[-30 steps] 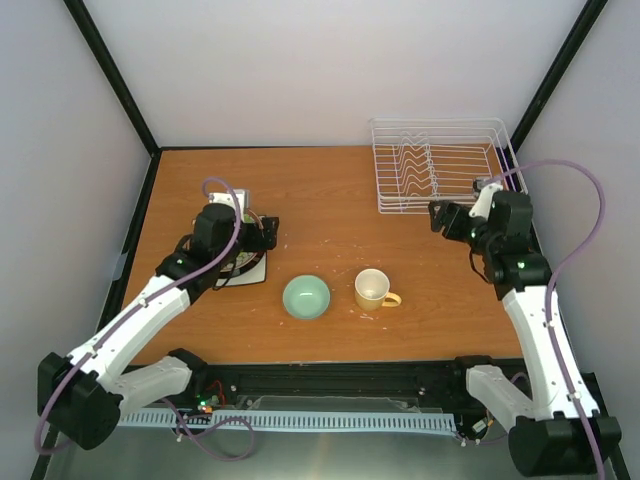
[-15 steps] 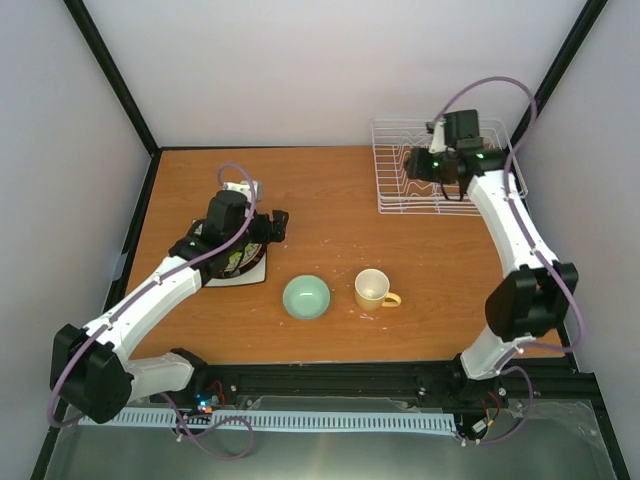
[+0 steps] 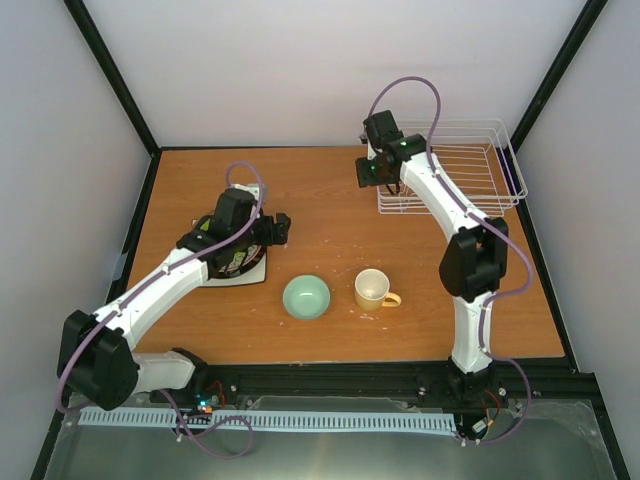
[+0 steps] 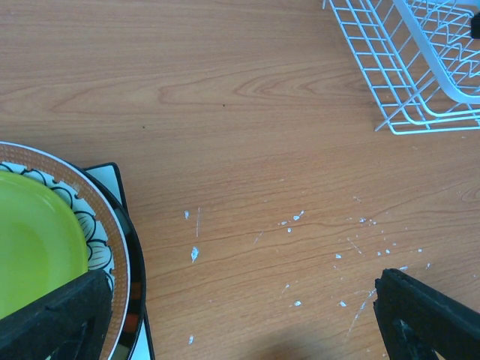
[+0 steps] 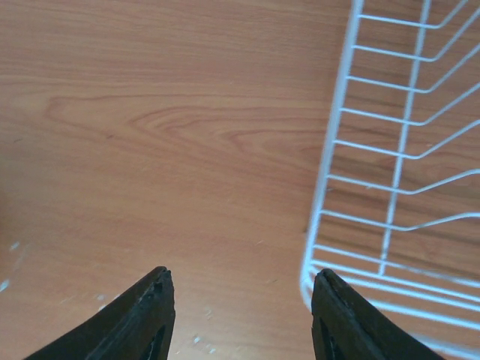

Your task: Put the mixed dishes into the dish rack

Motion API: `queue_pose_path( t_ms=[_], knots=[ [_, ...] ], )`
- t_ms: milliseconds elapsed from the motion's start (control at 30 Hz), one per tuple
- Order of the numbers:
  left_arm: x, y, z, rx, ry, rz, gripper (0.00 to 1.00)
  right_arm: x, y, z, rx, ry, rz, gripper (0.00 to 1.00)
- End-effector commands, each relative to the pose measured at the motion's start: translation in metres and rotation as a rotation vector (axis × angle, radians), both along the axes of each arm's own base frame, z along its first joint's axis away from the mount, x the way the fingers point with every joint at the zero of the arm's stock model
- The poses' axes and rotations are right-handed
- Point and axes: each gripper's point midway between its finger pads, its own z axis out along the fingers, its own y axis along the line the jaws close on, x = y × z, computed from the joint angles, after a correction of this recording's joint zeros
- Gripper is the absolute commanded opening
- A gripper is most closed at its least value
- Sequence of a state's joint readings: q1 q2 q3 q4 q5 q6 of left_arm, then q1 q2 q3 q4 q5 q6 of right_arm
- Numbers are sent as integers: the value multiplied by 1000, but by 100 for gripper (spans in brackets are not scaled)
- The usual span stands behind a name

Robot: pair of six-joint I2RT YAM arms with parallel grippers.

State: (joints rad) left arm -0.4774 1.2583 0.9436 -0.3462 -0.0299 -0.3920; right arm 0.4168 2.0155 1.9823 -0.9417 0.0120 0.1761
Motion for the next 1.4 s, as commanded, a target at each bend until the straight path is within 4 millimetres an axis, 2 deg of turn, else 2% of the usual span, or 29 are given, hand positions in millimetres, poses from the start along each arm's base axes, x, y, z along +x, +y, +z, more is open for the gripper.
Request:
queue_pose_path(
  t_ms=[0,133,267,400,567,700,833,900,1000,1133,1267,1367],
  knots=[
    [1,5,26,-21,-45,22,96,22,-33,-3,-155,-38,-124,51],
    [-3,13,26,-2,-58,44,96,34,-38,-2,-183,-77,-166,52],
    [-5,16,25,5,-62,49,96,40,-32,-23,-186,-25,-154,52],
    [-6,18,23,13,-58,53,96,38,-24,-45,-161,35,-138,52],
    [-8,19,21,15,-57,52,96,33,-26,-68,-182,90,-147,51],
    [-10,20,19,18,-58,52,96,30,-28,-79,-184,110,-154,44],
    [-12,22,19,19,-61,54,96,29,-34,-89,-204,127,-163,44],
    [-13,23,20,19,-66,54,96,28,-36,-94,-208,139,-165,37],
    [-14,24,21,16,-75,56,96,27,-40,-103,-222,157,-164,17],
    [-15,25,23,16,-84,53,96,24,-42,-113,-229,180,-162,3],
    [-15,25,24,20,-86,52,96,21,-41,-117,-218,197,-161,3],
    [-16,25,25,22,-91,52,96,18,-35,-109,-186,197,-157,3]
  ],
)
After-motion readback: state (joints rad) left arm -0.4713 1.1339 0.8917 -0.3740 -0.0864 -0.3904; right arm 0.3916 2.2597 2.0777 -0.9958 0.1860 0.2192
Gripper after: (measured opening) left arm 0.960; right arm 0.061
